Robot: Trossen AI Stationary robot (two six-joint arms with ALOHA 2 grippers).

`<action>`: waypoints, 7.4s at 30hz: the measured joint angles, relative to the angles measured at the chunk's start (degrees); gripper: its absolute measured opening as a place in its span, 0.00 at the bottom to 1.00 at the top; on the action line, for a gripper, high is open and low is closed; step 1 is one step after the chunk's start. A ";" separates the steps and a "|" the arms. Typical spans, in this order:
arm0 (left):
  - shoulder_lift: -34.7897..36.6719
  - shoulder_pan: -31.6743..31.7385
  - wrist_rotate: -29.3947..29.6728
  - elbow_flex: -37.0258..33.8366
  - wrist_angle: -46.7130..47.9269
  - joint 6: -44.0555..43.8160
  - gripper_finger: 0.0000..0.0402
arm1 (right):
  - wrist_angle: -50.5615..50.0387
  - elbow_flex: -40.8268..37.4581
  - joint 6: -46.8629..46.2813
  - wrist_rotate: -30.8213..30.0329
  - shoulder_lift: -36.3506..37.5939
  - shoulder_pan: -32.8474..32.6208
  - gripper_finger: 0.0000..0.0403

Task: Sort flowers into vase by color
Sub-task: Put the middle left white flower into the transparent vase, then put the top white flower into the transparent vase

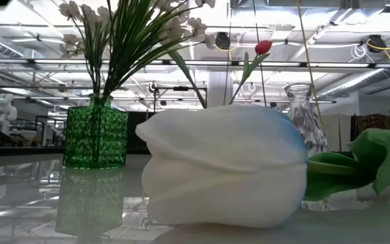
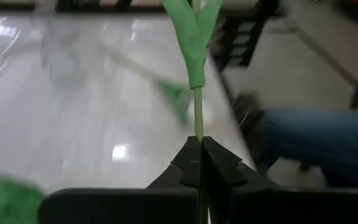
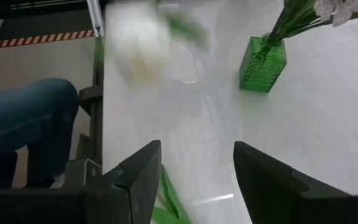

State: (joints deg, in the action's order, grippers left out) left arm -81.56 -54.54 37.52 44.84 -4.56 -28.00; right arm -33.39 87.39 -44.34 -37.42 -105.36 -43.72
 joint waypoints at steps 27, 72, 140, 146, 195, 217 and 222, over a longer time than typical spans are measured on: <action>6.95 12.40 -7.76 2.73 -38.92 42.33 0.01 | 59.50 0.00 50.97 -1.26 0.98 10.20 0.48; 5.98 13.66 -8.76 2.73 -38.00 40.33 0.13 | 56.26 0.00 46.51 8.73 1.45 13.35 0.01; 12.70 6.13 14.19 2.73 -19.32 35.79 0.60 | -25.84 -0.02 0.38 -2.87 20.91 16.92 0.01; 12.70 6.13 14.19 2.73 -19.32 35.79 0.60 | -25.73 -0.02 0.00 -2.72 18.85 16.90 0.01; 12.68 5.76 14.14 2.73 -18.90 34.19 0.60 | -49.17 -22.20 -44.40 -4.75 17.86 2.51 0.42; 12.68 6.94 13.57 2.73 -18.90 34.34 0.60 | 7.42 -64.32 -25.31 -2.99 33.90 14.45 0.42; 12.68 6.94 13.57 2.73 -18.90 34.37 0.60 | 11.01 -67.27 -23.95 -3.18 32.94 16.63 0.38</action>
State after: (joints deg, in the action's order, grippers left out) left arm -68.88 -47.59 51.09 47.57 -23.46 6.37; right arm -22.37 20.12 -68.29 -40.60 -72.42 -27.09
